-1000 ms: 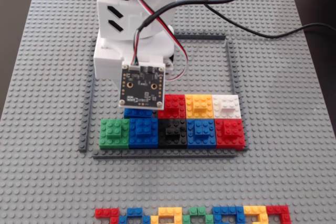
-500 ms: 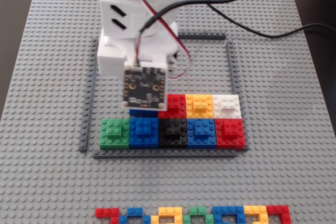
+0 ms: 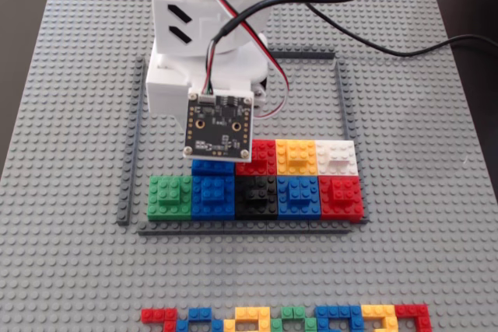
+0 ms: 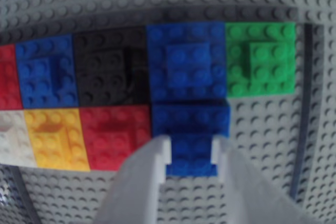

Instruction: Grab the cube and place it into the grid

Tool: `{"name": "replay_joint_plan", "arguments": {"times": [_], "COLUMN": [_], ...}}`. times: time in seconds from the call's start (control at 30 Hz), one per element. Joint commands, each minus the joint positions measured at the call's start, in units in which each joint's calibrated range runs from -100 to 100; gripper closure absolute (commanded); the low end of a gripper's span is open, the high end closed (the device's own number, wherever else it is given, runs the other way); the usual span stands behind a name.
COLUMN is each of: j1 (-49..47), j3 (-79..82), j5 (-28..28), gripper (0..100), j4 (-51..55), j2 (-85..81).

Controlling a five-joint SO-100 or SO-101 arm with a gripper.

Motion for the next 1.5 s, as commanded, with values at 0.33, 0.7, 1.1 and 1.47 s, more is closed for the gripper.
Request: {"name": "replay_joint_plan", "arguments": {"times": [0.33,0.7,1.1,1.47], "j1": [0.2,1.2,1.5,1.2], "j3": [1.4,3.3,3.6,-0.3], "j5": [1.2,1.5,0.5,-1.0], "gripper": [95,91,87,86], "j4": [-1.3,-2.0,-2.8,-2.1], "j2": [-4.7,-4.9,-5.4,-7.1]}}
